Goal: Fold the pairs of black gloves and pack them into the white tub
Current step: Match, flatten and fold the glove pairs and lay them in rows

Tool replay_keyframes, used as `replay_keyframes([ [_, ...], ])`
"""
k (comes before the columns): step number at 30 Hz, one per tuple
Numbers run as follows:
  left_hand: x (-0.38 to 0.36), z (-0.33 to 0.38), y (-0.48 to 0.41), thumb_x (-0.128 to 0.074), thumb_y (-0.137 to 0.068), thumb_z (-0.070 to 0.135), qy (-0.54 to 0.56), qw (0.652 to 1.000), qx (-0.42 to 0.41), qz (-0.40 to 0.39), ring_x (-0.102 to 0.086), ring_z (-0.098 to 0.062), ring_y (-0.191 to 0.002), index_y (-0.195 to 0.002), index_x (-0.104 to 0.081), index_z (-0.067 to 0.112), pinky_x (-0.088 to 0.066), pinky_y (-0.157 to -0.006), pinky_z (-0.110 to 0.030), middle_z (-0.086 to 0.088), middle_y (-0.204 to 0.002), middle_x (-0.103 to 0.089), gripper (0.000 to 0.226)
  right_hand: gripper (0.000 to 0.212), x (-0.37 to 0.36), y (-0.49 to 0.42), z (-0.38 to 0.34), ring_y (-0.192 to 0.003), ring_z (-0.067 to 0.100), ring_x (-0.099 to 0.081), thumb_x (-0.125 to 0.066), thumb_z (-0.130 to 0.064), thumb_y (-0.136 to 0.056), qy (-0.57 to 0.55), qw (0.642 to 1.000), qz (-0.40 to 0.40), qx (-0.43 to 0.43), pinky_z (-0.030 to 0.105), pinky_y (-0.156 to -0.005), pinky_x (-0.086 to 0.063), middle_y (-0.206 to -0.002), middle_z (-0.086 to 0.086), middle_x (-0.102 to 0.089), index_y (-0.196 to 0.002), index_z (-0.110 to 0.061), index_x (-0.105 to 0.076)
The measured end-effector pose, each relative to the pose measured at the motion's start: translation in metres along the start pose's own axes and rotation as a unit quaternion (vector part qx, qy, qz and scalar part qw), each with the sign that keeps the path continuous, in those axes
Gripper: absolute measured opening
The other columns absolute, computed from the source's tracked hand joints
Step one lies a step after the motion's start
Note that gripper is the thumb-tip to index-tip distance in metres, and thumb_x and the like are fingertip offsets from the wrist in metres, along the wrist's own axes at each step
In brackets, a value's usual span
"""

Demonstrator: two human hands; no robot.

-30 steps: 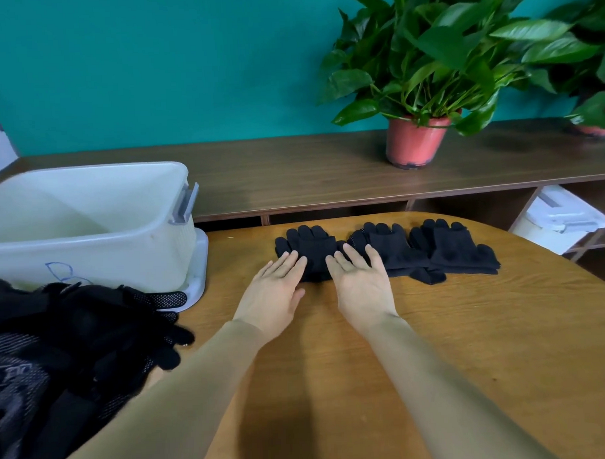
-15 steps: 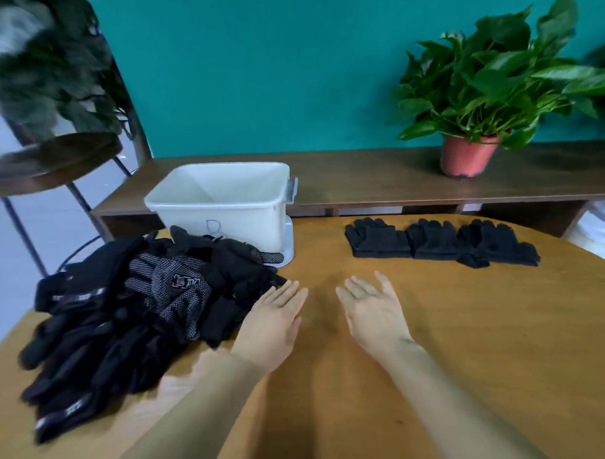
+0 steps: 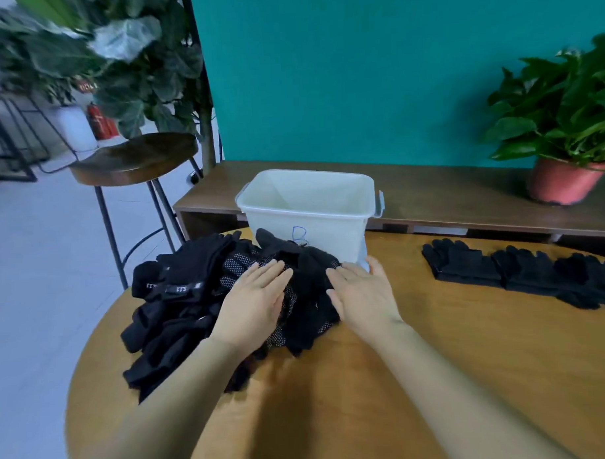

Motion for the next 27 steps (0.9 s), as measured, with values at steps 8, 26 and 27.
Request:
replay_keyframes([
  [8, -0.015, -0.027, -0.025, -0.075, -0.083, 0.004, -0.020, 1.000, -0.008, 0.010, -0.058, -0.024, -0.127, -0.124, -0.068, 0.008, -0.037, -0.113, -0.042, -0.008, -0.131, -0.065, 0.042, 0.045, -0.029, -0.063, -0.017, -0.103, 0.026, -0.060, -0.039, -0.052, -0.099, 0.027, 0.991, -0.104, -0.083, 0.042, -0.105, -0.015, -0.089, 0.003, -0.070, -0.095, -0.015, -0.064],
  [26, 0.000, -0.024, -0.009, -0.080, -0.078, 0.006, -0.027, 0.999, -0.009, 0.033, -0.062, -0.024, -0.122, -0.119, -0.071, 0.011, -0.037, -0.113, -0.041, -0.008, -0.127, -0.068, 0.042, 0.031, -0.010, -0.043, -0.010, -0.070, 0.023, -0.052, -0.069, -0.008, -0.075, -0.015, 0.987, -0.090, -0.132, 0.042, -0.102, -0.031, -0.060, -0.003, -0.044, -0.061, -0.026, -0.048],
  [27, 0.004, -0.021, -0.009, -0.079, -0.079, 0.006, -0.027, 0.999, -0.008, 0.033, -0.062, -0.024, -0.123, -0.120, -0.071, 0.010, -0.035, -0.114, -0.040, -0.008, -0.128, -0.067, 0.041, 0.034, -0.003, -0.041, -0.008, -0.067, 0.024, -0.052, -0.069, -0.007, -0.075, -0.026, 0.988, -0.067, -0.139, 0.041, -0.100, -0.028, -0.058, -0.004, -0.043, -0.059, -0.025, -0.045],
])
Point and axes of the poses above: each hand's wrist, its own y-axis away from the middle knuckle, its own x-axis out of the back of the hand, z = x × y, the point moved 4 cm from there along -y, towards the middle knuckle
